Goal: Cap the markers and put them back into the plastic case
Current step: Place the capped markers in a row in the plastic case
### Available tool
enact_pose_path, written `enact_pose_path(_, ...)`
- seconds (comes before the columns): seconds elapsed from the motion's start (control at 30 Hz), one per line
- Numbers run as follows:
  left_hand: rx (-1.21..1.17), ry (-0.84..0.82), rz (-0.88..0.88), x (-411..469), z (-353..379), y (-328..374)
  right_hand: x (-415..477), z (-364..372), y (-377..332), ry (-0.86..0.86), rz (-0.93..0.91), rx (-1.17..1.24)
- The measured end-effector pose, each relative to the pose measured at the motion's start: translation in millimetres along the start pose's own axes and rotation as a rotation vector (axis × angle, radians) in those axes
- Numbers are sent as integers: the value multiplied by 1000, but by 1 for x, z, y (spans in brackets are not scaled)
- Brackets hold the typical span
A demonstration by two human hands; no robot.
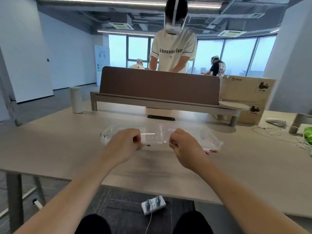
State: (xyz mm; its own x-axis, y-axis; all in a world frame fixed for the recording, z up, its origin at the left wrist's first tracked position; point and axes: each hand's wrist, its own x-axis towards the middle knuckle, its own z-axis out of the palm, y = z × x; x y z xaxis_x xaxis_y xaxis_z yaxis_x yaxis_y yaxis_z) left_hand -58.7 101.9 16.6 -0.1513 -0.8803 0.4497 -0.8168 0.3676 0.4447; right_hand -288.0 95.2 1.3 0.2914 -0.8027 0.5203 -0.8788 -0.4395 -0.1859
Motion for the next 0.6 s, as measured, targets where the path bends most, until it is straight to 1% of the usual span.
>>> enact_pose_path(0.1,-20,-84,61,-12,22,27,-35,-14,20,-28,31,-27)
enact_pose_path(0.2,1,-159,62,-23,42,49,-66,-25,37,-68,75,-51)
enact_pose_path(0.43,197,-172,128,-49,64,87,-115,-34,58,-139,105,-42)
enact_pose_path(0.6,245,-219,168,-58,68,90,-129,-34,57,-196,116,-57)
